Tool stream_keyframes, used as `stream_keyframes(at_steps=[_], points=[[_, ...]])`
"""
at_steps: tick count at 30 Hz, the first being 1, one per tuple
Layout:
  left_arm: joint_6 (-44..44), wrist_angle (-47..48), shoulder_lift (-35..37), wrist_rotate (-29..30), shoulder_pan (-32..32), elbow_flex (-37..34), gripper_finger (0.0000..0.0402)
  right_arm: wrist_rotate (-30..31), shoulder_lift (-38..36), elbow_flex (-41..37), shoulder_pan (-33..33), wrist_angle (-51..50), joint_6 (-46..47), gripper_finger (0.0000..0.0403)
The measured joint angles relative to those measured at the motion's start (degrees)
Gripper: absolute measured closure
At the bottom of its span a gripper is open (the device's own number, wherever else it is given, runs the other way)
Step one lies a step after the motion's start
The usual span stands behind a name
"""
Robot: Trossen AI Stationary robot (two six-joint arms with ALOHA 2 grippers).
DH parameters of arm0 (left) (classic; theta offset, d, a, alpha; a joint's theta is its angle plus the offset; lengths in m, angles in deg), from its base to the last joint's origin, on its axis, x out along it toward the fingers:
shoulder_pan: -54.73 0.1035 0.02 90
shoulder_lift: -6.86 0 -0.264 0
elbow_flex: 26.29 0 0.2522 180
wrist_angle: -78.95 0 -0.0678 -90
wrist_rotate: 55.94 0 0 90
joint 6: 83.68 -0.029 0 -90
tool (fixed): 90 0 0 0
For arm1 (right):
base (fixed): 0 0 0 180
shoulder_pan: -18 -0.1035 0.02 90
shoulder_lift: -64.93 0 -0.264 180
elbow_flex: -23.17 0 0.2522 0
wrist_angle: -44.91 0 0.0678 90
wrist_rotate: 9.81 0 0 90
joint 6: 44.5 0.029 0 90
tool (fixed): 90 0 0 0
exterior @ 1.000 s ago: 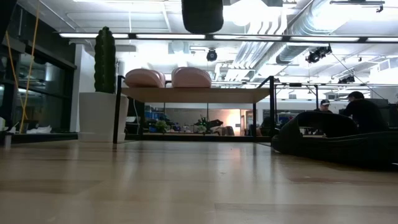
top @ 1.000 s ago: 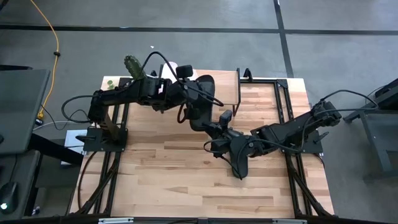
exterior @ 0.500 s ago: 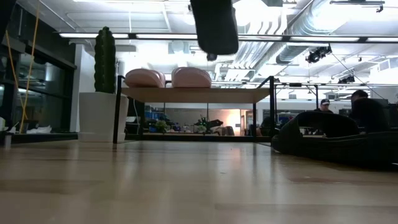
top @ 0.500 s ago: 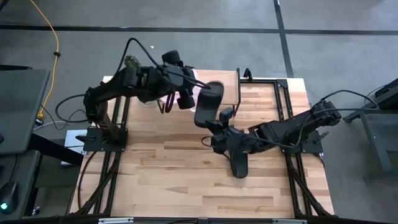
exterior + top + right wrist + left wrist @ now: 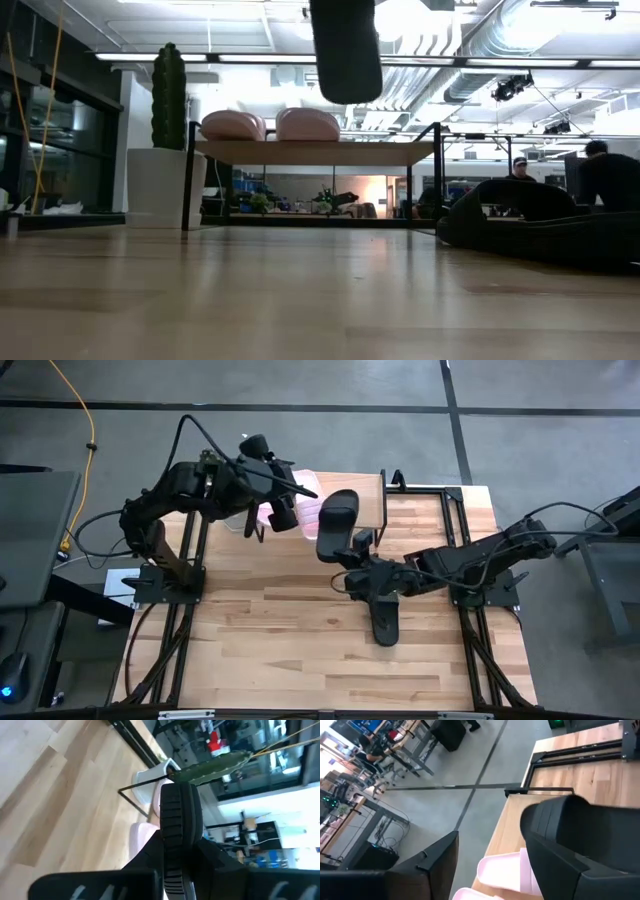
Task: Pick and place slides into the shelf
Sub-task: Put the left black slipper on the shelf
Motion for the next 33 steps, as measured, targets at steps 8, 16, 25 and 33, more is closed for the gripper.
stream_keyframes(at_steps=[8, 16, 25, 33], points=[[1.49, 1.47, 0.47, -1.03, 0.00, 0.00, 0.0184, -0.81, -10.54, -14.47, 1.44, 11.54, -3.40, 0.0373], [1.49, 0.85, 0.25, -1.57, 0.00, 0.00, 0.0187, -4.91, -20.21, -27.50, 4.29, 24.84, -11.09, 0.0373], [1.62, 0.71, 0.23, -3.06, 0.00, 0.00, 0.0188, -10.20, -22.57, -30.87, 10.36, 24.97, -12.38, 0.0373], [1.69, 1.24, 0.21, -3.08, 0.00, 0.00, 0.0188, -15.69, -22.46, -31.04, 15.32, 22.71, -10.07, 0.0373]])
